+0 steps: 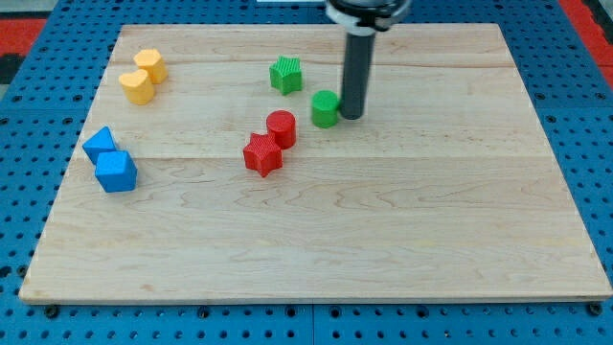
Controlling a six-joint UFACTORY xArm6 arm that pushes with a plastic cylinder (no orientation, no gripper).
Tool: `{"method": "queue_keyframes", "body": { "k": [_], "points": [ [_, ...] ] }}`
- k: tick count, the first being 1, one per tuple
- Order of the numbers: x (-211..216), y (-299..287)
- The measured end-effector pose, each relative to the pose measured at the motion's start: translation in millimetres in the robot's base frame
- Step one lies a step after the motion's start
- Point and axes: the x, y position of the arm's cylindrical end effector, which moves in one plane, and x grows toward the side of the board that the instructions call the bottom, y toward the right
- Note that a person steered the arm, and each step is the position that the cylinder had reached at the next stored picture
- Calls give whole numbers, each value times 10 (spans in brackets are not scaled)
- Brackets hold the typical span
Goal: Slightly touch the yellow heart
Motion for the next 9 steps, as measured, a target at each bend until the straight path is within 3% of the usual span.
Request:
{"method": "queue_keyframes", "body": {
  "k": [1,4,7,8,9],
  "points": [
    [-30,-261],
    [-221,-335],
    [-764,-157],
    [-1202,-641],
    [-1289,-1630]
  ]
}}
